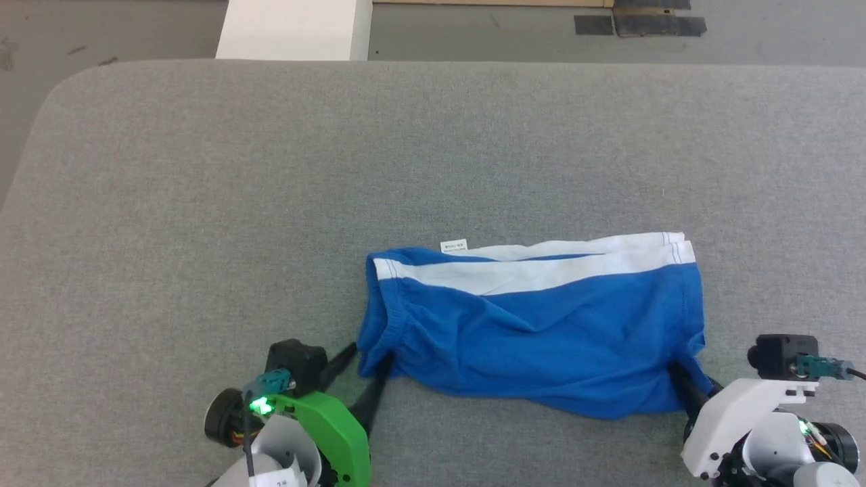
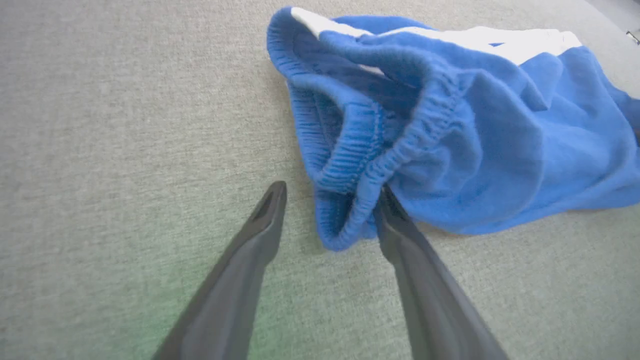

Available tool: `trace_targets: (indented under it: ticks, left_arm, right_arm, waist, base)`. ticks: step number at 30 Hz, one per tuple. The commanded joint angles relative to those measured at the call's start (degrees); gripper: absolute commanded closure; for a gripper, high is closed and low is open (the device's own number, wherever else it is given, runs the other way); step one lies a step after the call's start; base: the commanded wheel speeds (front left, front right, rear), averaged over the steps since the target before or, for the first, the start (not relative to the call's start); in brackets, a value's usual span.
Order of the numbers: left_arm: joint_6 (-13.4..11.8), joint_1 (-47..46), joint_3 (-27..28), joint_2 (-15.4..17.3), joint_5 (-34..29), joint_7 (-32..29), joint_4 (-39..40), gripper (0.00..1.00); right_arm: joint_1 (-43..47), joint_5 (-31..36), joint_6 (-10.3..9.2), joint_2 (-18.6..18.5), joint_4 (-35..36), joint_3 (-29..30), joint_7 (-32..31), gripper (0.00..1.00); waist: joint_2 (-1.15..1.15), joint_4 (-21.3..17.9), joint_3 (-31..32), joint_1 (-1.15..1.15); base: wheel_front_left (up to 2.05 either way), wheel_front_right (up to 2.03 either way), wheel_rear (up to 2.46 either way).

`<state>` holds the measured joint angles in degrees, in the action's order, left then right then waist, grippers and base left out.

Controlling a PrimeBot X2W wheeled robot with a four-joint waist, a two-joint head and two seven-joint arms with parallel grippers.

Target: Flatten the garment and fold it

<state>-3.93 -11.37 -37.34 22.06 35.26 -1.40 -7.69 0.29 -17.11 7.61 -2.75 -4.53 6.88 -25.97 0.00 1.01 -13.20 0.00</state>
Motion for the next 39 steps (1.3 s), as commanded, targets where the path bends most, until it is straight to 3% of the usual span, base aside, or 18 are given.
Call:
trace_targets:
  ticks: [1, 8, 14, 18, 22, 30, 39]
  left_arm:
    - [-0.5, 1.4, 0.7, -0.3, 1.5, 0.9, -0.1, 0.0]
    - [-1.3, 5.0, 2.8, -0.7, 3.7, 5.0, 1.7, 0.0]
    - [-2.1, 6.1, 7.6, -0.7, 3.4, 13.9, 4.4, 0.0]
    - [-2.6, 4.1, 12.2, -1.8, -0.7, 16.2, 4.6, 0.0]
    - [-2.1, 2.0, 19.0, -5.5, -7.0, 16.4, 6.0, 0.0]
    - [2.9, 0.6, 27.0, -10.9, -17.9, 16.4, 4.3, 0.0]
    - [5.6, 0.9, 31.3, -14.7, -23.5, 16.4, 2.4, 0.0]
  right_arm:
    - [-0.4, -0.6, -0.12, -0.1, -0.8, 0.7, 1.4, 0.0]
    - [1.8, 0.1, -0.12, -0.1, 2.2, 2.9, 8.1, 0.0]
    - [2.6, 1.0, -0.12, -0.1, 6.2, 5.1, 13.5, 0.0]
    - [0.6, 2.1, -0.12, -0.1, 5.5, 5.0, 16.1, 0.0]
    - [-1.8, 3.8, -0.12, -0.1, 2.4, 5.1, 17.0, 0.0]
    - [-8.3, 5.4, -0.12, -0.1, -7.2, 6.1, 15.0, 0.0]
    - [-16.3, 5.0, -0.12, -0.1, -20.8, 6.5, 4.3, 0.0]
  waist:
    - [0.0, 0.4, 1.0, 0.0]
    - [0.0, 1.7, 3.1, 0.0]
    - [0.0, 2.7, 3.7, 0.0]
    - [0.0, 3.1, 3.9, 0.0]
    - [0.0, 3.6, 3.7, 0.0]
    - [0.0, 3.2, 3.1, 0.0]
    - [0.0, 3.1, 1.7, 0.0]
  base:
    - [0.0, 0.0, 0.0]
    - [0.0, 0.0, 0.0]
    - [0.0, 0.0, 0.0]
    - [0.0, 0.0, 0.0]
    - [0.0, 0.0, 0.0]
    - [0.0, 0.0, 0.0]
    - [0.0, 0.0, 0.0]
